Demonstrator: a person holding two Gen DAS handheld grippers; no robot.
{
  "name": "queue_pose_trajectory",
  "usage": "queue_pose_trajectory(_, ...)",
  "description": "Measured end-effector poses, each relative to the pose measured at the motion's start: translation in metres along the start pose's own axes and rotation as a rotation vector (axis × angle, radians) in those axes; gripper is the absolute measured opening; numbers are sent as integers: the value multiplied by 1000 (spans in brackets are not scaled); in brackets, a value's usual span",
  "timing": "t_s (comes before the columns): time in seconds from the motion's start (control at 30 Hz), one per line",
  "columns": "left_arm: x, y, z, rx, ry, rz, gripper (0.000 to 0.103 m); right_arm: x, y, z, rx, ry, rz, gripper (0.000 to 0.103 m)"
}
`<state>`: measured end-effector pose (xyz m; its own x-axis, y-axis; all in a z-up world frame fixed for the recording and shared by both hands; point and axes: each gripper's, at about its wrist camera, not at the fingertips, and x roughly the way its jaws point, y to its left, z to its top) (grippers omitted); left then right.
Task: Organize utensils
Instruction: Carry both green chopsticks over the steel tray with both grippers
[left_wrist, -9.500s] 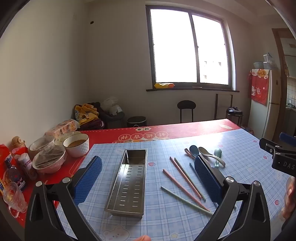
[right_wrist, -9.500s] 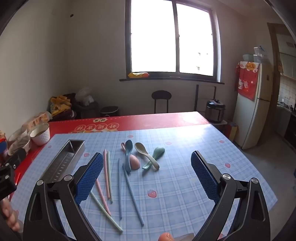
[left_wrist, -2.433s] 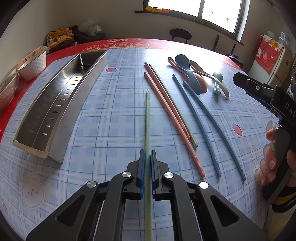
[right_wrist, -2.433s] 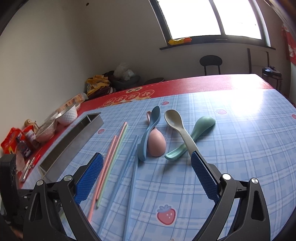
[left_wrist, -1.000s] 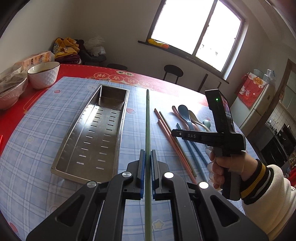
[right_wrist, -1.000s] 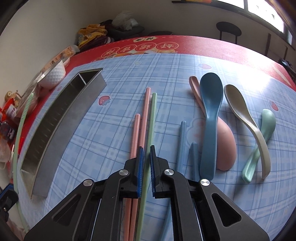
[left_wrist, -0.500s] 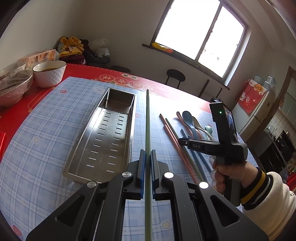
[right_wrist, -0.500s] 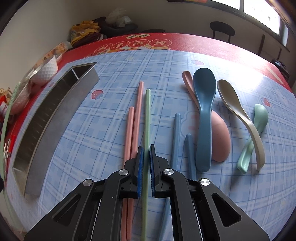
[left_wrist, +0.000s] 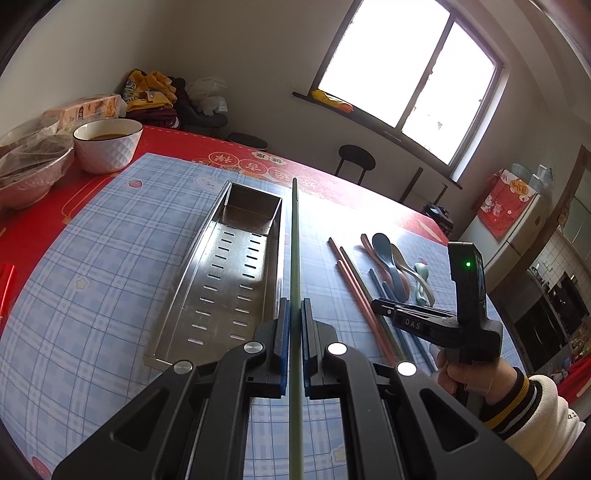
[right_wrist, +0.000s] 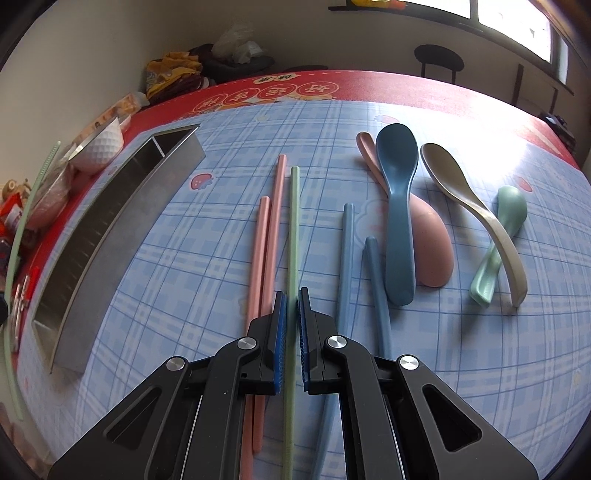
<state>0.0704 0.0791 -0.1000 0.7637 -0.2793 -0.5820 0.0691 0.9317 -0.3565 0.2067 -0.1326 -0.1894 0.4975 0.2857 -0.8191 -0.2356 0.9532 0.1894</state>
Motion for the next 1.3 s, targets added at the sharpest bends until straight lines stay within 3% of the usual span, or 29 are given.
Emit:
queue_pose_trajectory(0.2, -3, 1, 1, 1, -2, 5, 6, -4, -20, 0, 152, -20, 128, 6)
queue_pose_trajectory(0.73, 1, 15, 34, -17, 4, 32, 6, -34, -24, 3, 283, -159, 290, 6)
queue_pose_trajectory(1.03, 52, 18, 64, 3, 94, 62, 6, -37, -21, 4, 283, -182, 324, 6)
queue_pose_trajectory(1.3, 102, 28, 57, -1, 204, 108, 6, -36, -30, 3, 288, -189, 320, 6)
